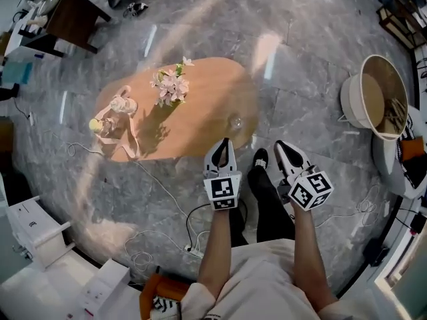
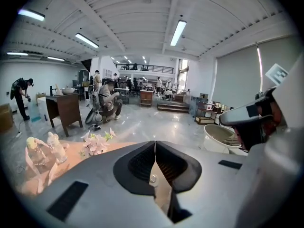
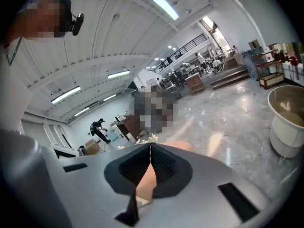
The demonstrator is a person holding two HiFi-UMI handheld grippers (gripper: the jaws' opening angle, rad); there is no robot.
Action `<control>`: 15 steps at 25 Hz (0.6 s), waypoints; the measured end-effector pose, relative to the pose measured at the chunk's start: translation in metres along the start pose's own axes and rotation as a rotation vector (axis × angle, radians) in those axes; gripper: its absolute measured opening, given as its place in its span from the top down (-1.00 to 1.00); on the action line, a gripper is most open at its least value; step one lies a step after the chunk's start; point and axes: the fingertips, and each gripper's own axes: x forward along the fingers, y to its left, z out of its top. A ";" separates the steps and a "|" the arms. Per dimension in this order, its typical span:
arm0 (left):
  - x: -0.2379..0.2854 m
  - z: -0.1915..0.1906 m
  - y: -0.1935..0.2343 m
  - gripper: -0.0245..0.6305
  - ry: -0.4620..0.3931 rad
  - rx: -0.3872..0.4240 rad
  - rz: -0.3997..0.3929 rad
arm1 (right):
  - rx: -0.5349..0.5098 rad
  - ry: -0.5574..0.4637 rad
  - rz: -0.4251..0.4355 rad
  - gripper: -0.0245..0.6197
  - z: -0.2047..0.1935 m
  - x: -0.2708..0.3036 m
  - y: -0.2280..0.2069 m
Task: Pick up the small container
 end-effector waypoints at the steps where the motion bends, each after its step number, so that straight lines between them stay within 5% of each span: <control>1: 0.008 -0.006 -0.001 0.90 0.004 -0.008 -0.001 | -0.015 0.019 -0.006 0.71 -0.006 0.002 -0.006; 7: 0.033 -0.040 0.010 0.90 -0.007 0.010 0.056 | -0.079 0.143 -0.036 0.71 -0.070 0.025 -0.034; 15: 0.070 -0.107 0.012 0.90 -0.029 0.017 0.052 | -0.074 0.189 -0.014 0.71 -0.126 0.053 -0.058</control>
